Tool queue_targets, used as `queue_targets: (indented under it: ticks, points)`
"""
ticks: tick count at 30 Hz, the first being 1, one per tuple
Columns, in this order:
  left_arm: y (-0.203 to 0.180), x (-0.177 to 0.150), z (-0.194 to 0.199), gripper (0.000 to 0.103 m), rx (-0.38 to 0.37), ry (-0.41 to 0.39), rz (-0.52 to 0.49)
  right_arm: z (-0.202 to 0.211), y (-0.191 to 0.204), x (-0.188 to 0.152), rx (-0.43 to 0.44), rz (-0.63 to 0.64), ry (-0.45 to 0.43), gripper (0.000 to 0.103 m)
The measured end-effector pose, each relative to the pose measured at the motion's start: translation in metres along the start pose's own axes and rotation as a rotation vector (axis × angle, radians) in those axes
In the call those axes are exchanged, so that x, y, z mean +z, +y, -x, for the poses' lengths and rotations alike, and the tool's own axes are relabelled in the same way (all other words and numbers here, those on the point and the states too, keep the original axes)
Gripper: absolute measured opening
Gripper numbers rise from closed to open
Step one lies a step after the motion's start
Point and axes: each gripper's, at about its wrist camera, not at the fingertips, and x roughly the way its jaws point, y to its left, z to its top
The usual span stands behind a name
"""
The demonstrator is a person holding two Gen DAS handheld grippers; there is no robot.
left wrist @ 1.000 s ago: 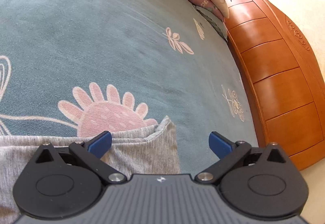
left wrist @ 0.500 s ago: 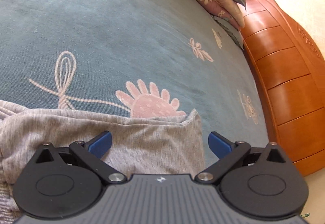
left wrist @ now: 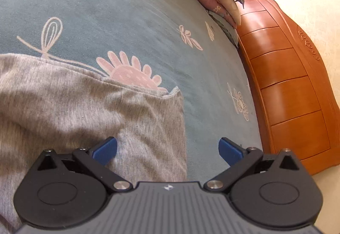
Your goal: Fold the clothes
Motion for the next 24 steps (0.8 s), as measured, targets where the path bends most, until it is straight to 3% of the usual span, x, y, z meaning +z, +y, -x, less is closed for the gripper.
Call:
queue_targets:
  ticks: [4,7,15,24]
  points:
    - [-0.005,-0.019,0.000,0.101,-0.028,0.046,-0.007,0.003,0.000,0.000,0.008,-0.003,-0.009,0.103]
    - [0.011,-0.030,-0.018,0.101,-0.005,0.076,0.030,0.004,0.002,0.000,0.004,0.007,-0.014,0.103]
    - [-0.008,-0.045,0.004,0.101,0.000,0.078,0.014,0.009,0.002,0.000,0.005,0.003,-0.027,0.103]
    - [-0.006,-0.063,0.004,0.101,0.052,0.091,0.037,0.012,0.002,0.000,0.006,0.009,-0.031,0.103]
